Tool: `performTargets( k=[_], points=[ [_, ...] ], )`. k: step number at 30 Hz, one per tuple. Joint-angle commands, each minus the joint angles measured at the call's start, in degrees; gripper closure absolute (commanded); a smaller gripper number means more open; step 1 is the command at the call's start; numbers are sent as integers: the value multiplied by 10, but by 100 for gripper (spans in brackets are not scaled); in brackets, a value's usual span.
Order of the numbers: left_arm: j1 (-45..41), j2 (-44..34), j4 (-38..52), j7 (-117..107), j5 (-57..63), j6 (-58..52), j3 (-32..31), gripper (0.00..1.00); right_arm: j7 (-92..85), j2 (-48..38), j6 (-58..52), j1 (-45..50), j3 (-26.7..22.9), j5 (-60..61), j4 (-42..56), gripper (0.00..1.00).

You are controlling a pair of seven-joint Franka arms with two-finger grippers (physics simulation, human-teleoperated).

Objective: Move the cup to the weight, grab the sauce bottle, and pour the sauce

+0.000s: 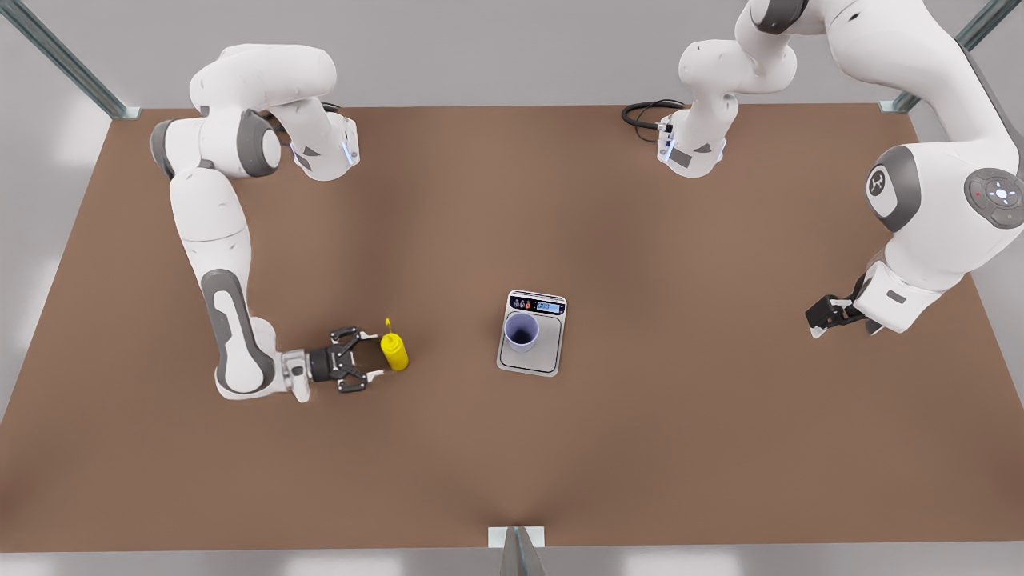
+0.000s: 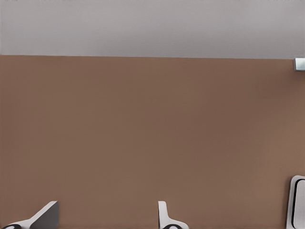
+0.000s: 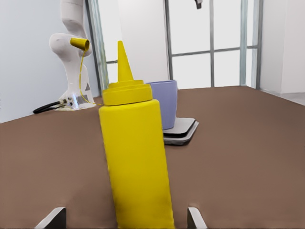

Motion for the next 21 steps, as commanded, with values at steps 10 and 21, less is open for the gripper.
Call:
performTargets(
  k=[10,21],
  points=[
    [0,-1,0,0,0,-1,0,0,869,-99,-69,-38,-19,-420,295,0],
    [0,-1,0,0,-1,-1,0,0,1404,-392,8,44,-17,-654,106,0]
  ],
)
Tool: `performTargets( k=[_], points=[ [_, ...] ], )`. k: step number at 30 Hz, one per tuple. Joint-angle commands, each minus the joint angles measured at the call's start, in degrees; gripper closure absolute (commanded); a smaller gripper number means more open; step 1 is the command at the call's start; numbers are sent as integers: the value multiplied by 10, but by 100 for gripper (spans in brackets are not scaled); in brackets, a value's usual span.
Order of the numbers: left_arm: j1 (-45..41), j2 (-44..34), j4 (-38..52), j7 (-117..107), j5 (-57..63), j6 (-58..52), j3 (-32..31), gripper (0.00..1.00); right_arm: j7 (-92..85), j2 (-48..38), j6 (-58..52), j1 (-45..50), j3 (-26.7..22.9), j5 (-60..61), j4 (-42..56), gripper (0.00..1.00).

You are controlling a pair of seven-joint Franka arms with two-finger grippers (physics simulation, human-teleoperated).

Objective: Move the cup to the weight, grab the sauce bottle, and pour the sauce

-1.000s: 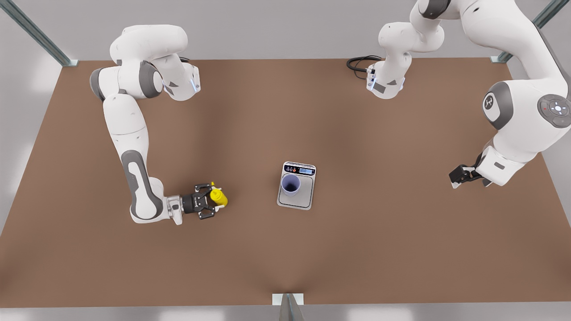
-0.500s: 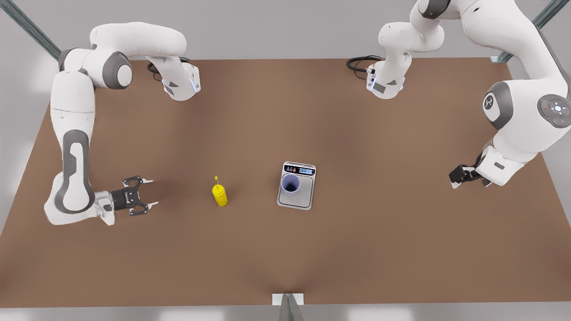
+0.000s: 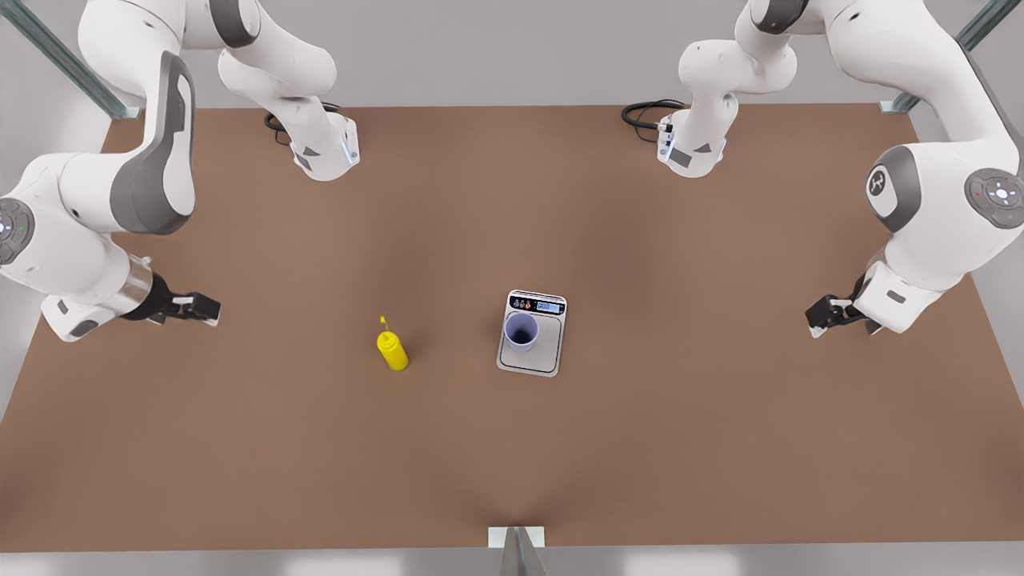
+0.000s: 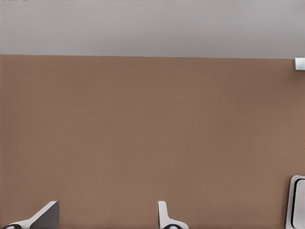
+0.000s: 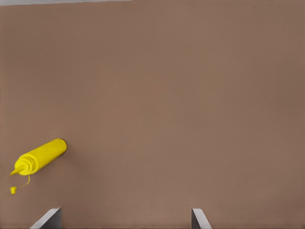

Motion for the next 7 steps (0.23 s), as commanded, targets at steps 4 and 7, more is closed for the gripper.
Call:
performTargets(
  k=[4,7],
  points=[
    [0,0,0,-1,0,0,0,0,0,0,-1,0,0,1,0,0],
    [0,2,0,-1,0,1,0,0,0,1,-2,0,0,3,0,0]
  ],
)
